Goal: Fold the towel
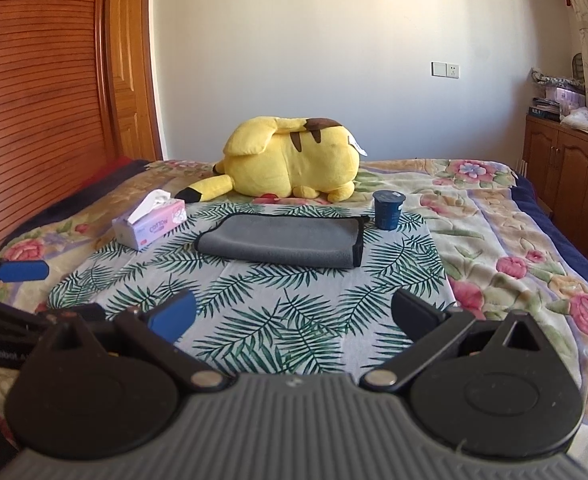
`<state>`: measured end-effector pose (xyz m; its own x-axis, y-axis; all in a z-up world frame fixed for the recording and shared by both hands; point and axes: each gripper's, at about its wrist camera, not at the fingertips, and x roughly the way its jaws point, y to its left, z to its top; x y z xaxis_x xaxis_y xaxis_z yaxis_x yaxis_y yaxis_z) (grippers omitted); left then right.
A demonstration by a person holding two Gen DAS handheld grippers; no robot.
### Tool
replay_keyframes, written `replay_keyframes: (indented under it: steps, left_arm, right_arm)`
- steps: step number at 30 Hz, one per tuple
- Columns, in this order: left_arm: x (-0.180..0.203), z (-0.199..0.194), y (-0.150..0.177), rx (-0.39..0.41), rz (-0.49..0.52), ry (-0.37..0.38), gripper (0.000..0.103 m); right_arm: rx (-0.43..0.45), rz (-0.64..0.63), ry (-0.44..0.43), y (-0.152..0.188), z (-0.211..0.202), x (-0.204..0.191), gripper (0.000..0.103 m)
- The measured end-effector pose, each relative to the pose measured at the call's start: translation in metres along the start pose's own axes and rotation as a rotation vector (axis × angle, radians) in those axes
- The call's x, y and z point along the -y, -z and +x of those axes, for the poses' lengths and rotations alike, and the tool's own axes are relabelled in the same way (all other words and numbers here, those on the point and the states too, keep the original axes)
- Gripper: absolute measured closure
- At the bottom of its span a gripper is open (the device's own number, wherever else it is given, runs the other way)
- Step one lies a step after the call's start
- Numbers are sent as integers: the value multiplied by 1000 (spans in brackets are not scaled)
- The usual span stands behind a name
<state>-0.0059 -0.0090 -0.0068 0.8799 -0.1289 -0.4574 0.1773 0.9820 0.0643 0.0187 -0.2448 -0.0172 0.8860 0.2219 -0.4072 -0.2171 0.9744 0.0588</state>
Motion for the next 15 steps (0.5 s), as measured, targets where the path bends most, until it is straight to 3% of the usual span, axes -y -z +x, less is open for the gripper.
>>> replay_keyframes:
  steps: [15]
  left_arm:
    - [-3,-4,14,10,-7,-31,16]
  right_arm:
    - [-18,-3,31,23,-1,-1,0]
